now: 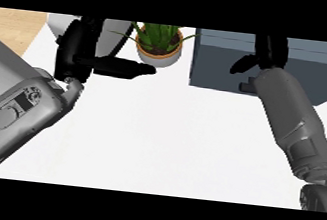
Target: Pick up the can, place it into the drawer and close the drawer
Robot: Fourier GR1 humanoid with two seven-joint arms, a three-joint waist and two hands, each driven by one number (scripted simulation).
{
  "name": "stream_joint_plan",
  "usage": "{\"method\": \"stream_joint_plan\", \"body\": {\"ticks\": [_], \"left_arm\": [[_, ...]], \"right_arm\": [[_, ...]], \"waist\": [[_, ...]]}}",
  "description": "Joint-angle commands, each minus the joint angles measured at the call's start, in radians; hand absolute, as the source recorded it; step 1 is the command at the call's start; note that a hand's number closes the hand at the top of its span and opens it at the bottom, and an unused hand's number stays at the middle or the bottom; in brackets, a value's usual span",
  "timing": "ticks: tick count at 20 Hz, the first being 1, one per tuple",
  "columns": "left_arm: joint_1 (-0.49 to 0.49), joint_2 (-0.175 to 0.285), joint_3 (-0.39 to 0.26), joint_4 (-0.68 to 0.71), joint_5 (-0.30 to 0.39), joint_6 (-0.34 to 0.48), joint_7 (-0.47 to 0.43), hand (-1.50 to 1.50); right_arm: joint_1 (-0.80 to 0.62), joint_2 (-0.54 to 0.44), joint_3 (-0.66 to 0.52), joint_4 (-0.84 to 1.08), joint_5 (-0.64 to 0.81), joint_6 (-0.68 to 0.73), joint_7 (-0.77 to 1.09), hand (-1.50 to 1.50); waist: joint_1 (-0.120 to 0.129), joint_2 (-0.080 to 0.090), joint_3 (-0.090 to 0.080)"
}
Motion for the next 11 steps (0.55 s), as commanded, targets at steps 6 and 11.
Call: {"method": "stream_joint_plan", "body": {"ticks": [6, 11], "left_arm": [[0.082, 0.027, 0.021, -0.042, -0.01, 0.004, -0.017, -1.5], [0.116, 0.023, 0.064, -0.034, -0.012, -0.026, -0.042, -1.5]], "right_arm": [[-0.088, 0.112, -0.24, -0.054, -0.31, 0.136, -0.103, -1.5], [-0.113, 0.098, -0.251, -0.041, -0.336, 0.161, -0.125, -1.5]], "waist": [[-0.004, -0.019, -0.002], [-0.021, -0.015, -0.004]]}}
